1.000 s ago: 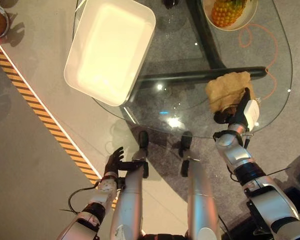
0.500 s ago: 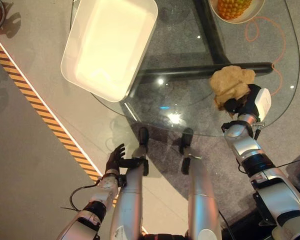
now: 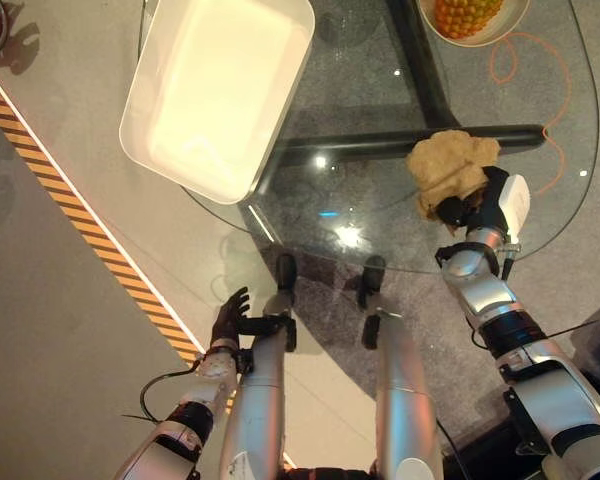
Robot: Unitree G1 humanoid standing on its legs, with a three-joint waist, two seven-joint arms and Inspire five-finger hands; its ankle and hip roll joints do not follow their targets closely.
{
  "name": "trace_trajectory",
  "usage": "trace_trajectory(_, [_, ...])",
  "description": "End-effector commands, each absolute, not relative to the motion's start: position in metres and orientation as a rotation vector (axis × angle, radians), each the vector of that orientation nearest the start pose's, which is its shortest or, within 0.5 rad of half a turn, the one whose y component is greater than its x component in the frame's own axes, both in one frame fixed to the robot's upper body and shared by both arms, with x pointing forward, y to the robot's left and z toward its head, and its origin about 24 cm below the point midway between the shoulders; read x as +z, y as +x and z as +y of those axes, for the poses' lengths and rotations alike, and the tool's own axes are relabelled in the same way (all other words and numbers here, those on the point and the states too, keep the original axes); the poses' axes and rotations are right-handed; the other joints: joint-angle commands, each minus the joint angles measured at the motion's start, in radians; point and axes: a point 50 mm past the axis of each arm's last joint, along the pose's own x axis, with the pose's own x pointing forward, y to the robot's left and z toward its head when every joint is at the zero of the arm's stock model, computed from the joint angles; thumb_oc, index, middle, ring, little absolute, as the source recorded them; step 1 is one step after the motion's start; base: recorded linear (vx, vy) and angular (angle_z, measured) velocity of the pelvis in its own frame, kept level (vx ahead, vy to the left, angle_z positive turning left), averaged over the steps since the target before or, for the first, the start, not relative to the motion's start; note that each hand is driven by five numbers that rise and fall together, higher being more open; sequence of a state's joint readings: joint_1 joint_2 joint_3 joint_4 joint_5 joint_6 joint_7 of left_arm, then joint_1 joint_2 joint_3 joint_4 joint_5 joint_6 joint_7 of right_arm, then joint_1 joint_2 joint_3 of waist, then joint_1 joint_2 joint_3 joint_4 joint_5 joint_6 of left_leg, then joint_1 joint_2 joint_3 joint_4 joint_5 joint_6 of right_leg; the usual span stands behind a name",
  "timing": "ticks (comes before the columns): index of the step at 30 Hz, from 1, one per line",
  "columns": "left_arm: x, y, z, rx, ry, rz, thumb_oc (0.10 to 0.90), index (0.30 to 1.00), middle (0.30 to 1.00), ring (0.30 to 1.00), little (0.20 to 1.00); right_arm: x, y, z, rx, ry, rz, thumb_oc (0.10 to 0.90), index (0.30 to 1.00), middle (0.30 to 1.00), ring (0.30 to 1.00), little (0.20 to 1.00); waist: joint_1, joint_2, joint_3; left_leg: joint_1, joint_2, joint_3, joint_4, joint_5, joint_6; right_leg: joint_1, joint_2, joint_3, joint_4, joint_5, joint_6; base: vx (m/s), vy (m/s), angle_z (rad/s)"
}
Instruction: Wipe the table with a cloth and put it in the basket.
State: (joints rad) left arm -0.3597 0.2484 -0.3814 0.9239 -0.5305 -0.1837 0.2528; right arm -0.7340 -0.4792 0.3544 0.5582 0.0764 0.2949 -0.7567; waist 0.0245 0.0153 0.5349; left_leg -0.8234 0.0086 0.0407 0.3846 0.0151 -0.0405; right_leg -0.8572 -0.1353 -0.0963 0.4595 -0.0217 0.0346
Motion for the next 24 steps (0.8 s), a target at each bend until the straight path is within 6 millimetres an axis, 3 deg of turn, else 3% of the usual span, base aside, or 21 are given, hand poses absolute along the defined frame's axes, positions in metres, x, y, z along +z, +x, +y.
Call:
trace_trajectory(1, [-0.083,0.249,0.166,0.156,0.019,0.553,0.8,0.9,0.9,0.9,0.9,0.153,0.365,-0.145,-0.358,-0.609,-0.253,0.1,0.3,0.3,0.3,0.2,0.032,0.021,-0.015,-0.012,-0.053,0.018,0.045,-0.044,0.055,0.022,0.016,-0.034,-0.058,0.045,0.007,0.0,0.049,0.02])
trace_trajectory(4, [-0.083,0.249,0.165,0.153,0.018,0.553,0.8,0.9,0.9,0.9,0.9,0.154,0.365,-0.14,-0.338,-0.618,-0.259,0.1,0.3,0.3,0.3,0.2,0.033,0.022,-0.015,-0.011,-0.054,0.018,0.044,-0.044,0.055,0.023,0.015,-0.035,-0.058,0.045,0.007,0.0,0.028,0.0])
trace_trajectory(7, [-0.081,0.252,0.159,0.144,0.015,0.543,0.8,0.9,0.9,0.9,0.9,0.155,0.363,-0.112,-0.227,-0.67,-0.288,0.1,0.3,0.3,0.3,0.2,0.038,0.02,-0.015,-0.012,-0.057,0.019,0.041,-0.043,0.055,0.023,0.012,-0.039,-0.059,0.044,0.008,0.01,0.055,0.02])
trace_trajectory(15, [-0.078,0.255,0.155,0.142,0.01,0.536,0.8,0.9,0.9,0.9,0.9,0.152,0.359,-0.089,-0.134,-0.705,-0.282,0.1,0.3,0.3,0.3,0.2,0.048,0.013,-0.015,-0.01,-0.06,0.016,0.027,-0.035,0.055,0.029,0.013,-0.051,-0.069,0.048,0.011,0.01,0.014,0.06])
trace_trajectory(24, [-0.078,0.258,0.155,0.129,0.028,0.533,0.8,0.9,0.9,0.9,0.9,0.137,0.351,-0.052,0.176,-0.83,-0.286,0.1,0.3,0.3,0.3,0.2,0.063,0.014,-0.015,-0.014,-0.067,0.008,0.015,-0.023,0.049,0.028,0.008,-0.069,-0.078,0.049,0.014,0.01,-0.002,0.02])
